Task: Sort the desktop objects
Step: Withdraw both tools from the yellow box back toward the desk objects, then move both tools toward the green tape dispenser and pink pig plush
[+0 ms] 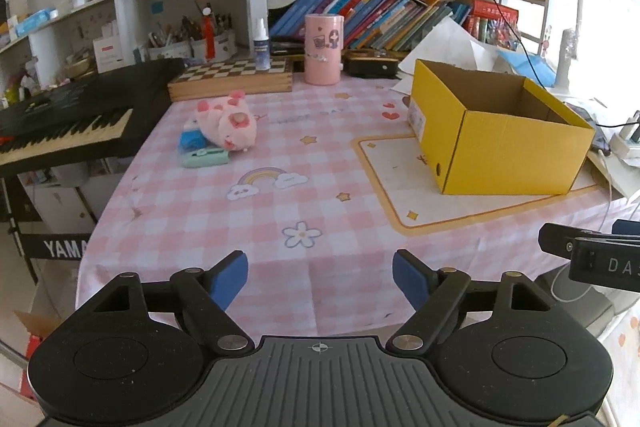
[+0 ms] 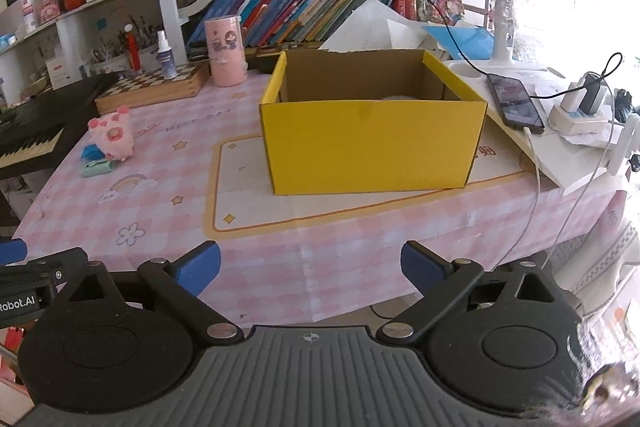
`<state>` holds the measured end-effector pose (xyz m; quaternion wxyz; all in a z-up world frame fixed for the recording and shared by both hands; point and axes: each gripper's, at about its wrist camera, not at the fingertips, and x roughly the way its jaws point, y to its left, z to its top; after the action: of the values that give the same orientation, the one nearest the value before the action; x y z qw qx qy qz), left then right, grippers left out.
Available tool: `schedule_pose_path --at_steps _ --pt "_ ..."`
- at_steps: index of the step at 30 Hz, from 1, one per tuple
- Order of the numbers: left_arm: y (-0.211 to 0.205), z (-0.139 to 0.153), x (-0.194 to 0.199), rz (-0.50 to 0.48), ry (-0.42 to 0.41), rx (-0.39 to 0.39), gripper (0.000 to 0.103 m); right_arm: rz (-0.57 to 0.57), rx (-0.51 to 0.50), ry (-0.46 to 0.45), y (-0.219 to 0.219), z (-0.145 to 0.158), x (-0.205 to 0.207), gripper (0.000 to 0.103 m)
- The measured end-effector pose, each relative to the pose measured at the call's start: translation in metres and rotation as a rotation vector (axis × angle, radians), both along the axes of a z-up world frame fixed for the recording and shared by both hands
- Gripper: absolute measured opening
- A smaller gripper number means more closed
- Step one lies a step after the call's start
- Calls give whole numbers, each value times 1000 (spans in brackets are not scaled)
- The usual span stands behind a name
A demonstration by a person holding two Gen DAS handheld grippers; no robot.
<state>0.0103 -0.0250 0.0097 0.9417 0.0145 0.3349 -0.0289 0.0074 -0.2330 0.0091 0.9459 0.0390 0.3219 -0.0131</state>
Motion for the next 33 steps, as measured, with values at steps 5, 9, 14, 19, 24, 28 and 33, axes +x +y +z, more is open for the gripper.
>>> schedule_pose_path --at_steps 5,9,14,19,24,28,33 --pt "9 0 -5 17 7 20 82 19 -11 0 13 0 -3 99" --pt "18 -2 -9 33 23 29 82 54 -22 9 26 0 -2 99" --pt "30 -1 -14 68 19 26 83 101 -44 10 45 0 0 99" --pt "42 0 -17 96 14 22 83 123 -56 9 57 0 3 99" --pt "47 1 -16 108 15 32 83 140 -54 2 65 1 4 99" --pt "50 0 -15 110 15 35 83 151 -54 2 71 1 4 99" --pt "55 0 -14 116 18 32 83 160 -57 0 76 2 3 99"
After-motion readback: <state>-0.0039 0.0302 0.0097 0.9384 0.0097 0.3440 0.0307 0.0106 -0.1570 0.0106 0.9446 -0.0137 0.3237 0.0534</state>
